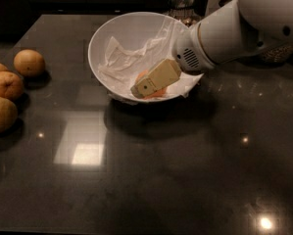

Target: Pick orange from white bowl

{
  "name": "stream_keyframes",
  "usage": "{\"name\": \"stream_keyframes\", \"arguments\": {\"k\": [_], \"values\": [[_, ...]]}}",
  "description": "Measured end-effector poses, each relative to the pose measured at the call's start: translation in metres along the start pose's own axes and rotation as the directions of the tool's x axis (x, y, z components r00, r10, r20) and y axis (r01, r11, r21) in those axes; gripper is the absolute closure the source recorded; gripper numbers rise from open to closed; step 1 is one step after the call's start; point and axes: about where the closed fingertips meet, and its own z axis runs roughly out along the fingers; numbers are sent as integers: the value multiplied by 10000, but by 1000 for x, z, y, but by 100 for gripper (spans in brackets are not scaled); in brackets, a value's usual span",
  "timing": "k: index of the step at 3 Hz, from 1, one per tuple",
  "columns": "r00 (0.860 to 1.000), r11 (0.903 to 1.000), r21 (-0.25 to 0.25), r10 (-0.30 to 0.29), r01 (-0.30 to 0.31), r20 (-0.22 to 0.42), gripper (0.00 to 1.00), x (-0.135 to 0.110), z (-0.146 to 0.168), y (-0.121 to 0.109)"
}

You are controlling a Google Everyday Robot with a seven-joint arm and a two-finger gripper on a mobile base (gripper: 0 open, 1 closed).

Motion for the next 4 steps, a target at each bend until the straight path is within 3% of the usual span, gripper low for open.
{"name": "stream_keyframes", "arguments": {"k": [1, 2, 4], "values": [[9997, 9998, -47, 207, -207, 131, 5, 1, 10, -1], [9995, 9996, 20, 272, -272, 174, 21, 1, 20, -3], [9997, 9987, 495, 139, -149, 210, 25, -3, 24, -16]]}}
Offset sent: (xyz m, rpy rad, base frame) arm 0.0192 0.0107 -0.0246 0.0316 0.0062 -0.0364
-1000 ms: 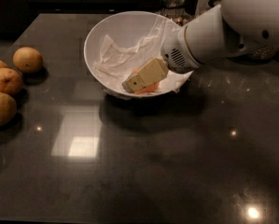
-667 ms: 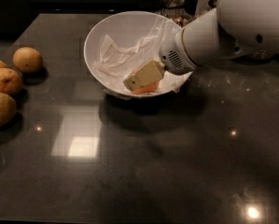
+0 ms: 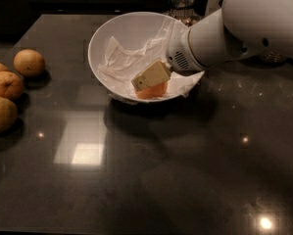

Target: Pick orange from white bowl

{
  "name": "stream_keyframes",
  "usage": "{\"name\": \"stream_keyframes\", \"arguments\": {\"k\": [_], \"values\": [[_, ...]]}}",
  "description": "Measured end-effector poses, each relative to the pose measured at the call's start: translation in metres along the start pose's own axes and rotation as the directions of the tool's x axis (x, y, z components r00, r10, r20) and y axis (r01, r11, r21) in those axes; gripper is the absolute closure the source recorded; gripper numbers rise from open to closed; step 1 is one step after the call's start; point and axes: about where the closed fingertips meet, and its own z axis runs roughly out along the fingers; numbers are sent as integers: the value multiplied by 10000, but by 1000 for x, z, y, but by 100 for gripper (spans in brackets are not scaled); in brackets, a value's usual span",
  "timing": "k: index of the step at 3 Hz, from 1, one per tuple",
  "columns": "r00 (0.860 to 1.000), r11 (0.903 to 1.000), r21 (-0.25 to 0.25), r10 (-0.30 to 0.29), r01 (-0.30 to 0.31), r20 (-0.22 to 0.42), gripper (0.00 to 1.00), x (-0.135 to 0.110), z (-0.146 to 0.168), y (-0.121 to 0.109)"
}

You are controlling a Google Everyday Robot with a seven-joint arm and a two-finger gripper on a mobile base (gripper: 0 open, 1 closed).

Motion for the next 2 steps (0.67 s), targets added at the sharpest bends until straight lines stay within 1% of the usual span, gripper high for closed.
{"name": "stream_keyframes", "arguments": {"k": [1, 2], "values": [[9999, 9996, 282, -78, 81, -91, 23, 0, 3, -8], [9997, 9991, 426, -43, 53, -227, 25, 3, 9, -16]]}}
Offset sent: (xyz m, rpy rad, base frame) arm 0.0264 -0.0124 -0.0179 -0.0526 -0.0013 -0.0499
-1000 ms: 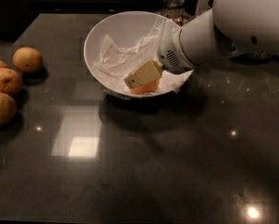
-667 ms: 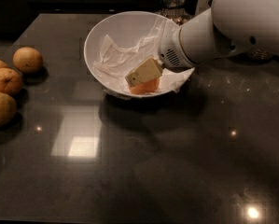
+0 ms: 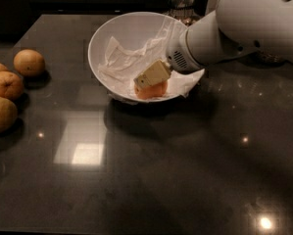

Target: Pick orange from white bowl

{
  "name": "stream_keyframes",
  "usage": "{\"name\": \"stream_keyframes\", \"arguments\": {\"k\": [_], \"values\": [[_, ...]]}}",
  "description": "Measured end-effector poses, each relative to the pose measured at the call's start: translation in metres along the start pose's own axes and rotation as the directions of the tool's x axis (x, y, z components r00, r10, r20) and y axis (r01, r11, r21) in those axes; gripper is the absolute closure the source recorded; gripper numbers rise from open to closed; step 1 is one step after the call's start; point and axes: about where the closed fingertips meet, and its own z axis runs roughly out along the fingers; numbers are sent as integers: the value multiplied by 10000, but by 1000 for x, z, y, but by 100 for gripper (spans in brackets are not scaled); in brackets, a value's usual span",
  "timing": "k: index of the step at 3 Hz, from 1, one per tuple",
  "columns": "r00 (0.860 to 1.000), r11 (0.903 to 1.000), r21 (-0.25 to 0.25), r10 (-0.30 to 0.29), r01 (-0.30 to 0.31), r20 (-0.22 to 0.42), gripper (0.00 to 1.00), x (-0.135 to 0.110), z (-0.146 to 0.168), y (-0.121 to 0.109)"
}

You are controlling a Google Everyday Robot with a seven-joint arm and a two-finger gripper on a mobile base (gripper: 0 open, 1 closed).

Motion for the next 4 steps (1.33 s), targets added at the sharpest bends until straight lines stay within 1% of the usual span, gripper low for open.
{"name": "stream_keyframes", "arguments": {"k": [1, 2, 4], "values": [[9999, 10000, 16, 79, -79, -140, 26, 4, 8, -3], [9995, 9999, 53, 139, -138, -287, 29, 9, 17, -7], [9983, 9995, -2, 317, -317, -490, 32, 18, 32, -8]]}}
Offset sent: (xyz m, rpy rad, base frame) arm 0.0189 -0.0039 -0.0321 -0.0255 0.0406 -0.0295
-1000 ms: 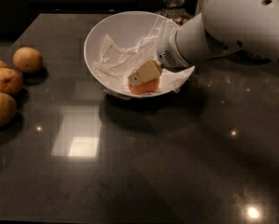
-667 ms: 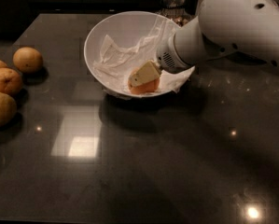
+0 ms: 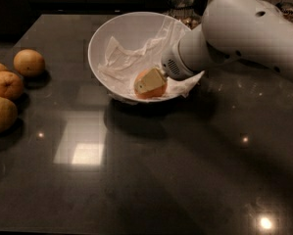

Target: Pick orange from white bowl

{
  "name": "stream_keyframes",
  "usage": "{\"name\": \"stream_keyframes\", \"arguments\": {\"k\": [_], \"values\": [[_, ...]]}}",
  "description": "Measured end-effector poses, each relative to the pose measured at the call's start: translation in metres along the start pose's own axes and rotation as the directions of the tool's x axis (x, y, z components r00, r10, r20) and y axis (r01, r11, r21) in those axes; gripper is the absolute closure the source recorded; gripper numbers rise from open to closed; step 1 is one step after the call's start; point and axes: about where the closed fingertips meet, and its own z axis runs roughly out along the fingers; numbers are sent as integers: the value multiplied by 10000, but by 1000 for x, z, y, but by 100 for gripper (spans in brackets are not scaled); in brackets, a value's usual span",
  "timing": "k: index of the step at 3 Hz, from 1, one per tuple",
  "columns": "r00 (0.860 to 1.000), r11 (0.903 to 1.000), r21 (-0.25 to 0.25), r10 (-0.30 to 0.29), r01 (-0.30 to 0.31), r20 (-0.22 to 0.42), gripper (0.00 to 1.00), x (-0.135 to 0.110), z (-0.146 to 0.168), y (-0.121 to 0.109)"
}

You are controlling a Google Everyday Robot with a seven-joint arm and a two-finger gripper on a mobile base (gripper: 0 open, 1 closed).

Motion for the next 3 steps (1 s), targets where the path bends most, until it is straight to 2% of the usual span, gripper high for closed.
{"name": "stream_keyframes", "arguments": {"k": [1, 2, 3], "values": [[9998, 9999, -89, 117, -119, -169, 34, 6, 12, 2], [9994, 9997, -130, 224, -228, -283, 31, 11, 20, 2], [9991, 9995, -167, 273, -279, -335, 37, 13, 24, 3]]}}
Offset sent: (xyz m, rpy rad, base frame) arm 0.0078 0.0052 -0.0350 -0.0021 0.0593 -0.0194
